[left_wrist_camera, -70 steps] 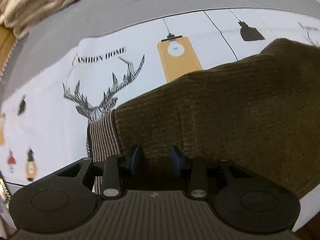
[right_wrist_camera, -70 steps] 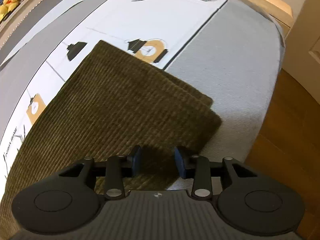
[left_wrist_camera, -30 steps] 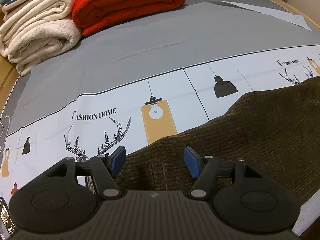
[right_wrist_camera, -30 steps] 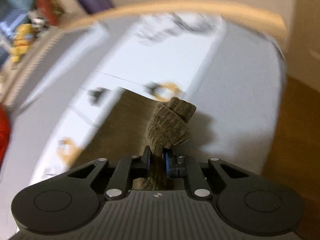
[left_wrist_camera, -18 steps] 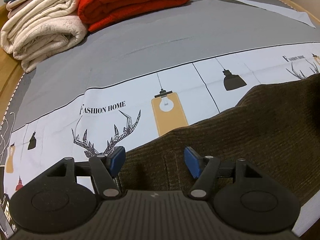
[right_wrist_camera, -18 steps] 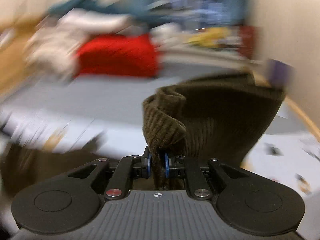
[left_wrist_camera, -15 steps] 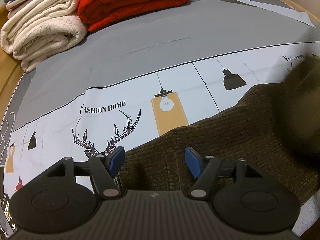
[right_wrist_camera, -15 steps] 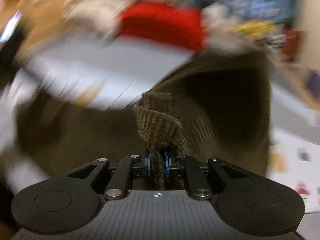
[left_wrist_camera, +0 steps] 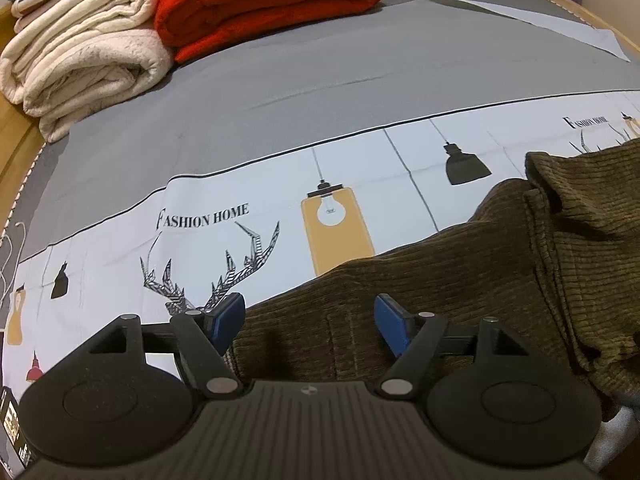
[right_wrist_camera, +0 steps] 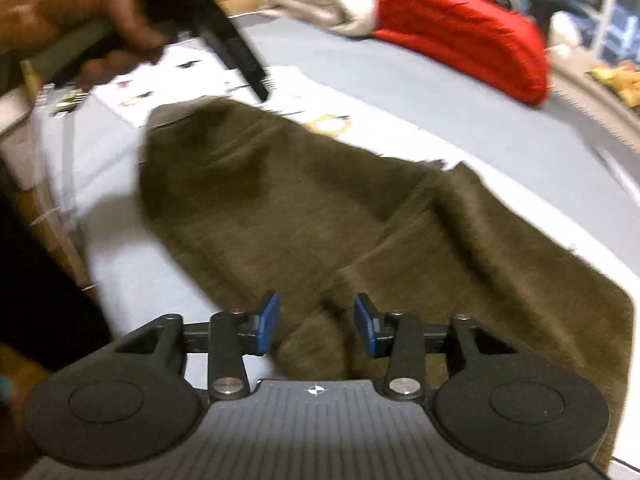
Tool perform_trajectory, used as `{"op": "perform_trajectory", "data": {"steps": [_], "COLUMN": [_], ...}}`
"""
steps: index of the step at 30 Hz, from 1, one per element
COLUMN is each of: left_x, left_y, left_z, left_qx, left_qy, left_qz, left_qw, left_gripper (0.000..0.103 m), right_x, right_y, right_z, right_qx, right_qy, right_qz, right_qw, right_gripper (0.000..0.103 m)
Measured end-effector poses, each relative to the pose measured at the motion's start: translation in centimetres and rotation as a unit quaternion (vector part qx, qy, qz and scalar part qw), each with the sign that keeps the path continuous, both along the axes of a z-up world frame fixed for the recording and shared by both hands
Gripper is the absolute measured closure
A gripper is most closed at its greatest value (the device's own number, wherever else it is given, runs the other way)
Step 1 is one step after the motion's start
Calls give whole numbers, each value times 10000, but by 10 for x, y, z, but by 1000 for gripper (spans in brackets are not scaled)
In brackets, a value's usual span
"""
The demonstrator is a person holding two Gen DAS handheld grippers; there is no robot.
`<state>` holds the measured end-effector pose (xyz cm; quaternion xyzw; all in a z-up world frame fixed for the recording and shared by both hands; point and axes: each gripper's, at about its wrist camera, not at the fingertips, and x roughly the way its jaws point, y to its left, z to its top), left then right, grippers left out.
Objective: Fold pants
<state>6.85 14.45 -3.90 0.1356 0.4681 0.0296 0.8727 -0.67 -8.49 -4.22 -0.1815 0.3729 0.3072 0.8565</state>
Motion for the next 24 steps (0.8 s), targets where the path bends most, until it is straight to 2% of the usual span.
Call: {"op": "perform_trajectory", "data": {"steps": [5,6,7,11,14,15,16,17,19,21,24], "left_x": [1,1,1,0,2,3,4,6,11,18,30], "left_y": [-5,-5,-5,-2,-2,-4,-7,-12,-25,-38,-61], "left_z": [1,2,2,2,1,1,1,0,-3,-8,-19], "left_qx": [-5,-14,-17,-199,-847,-1131,-1419,-1674,-2112,-2544,-3095], "left_qy": [-20,-22,-25,18,153,192,226,273,394,501,734], "left_qz": [-59,-55,-55,-16,78,98,84,19,-176,-293,-365], "left_qw": [10000,10000,10000,9998,9963,9933,9896,9855,9765,9654,9474], "left_gripper": [26,26,26,26,27,29,42,66,84,84,80], "right_x": [18,19,22,17,-4,-14,-22,-28,-35,-37,-39], "right_y": [11,10,9,-4,-16,-21,-23,-24,-24,-22,-18], "right_z": [-23,-25,-26,-1,24,27,24,19,-3,-20,-23], "right_qx": [-220,-236,-167,253,370,344,264,148,-292,-587,-649], "right_qy": [106,194,301,92,-178,-157,-99,-39,31,38,-226], "right_qz": [-285,-317,-307,-199,376,622,839,1005,1067,1042,956], "right_qw": [9993,9990,9989,9994,9984,9973,9961,9948,9939,9928,9930], "right_gripper": [58,64,90,90,90,90,90,90,89,85,62]}}
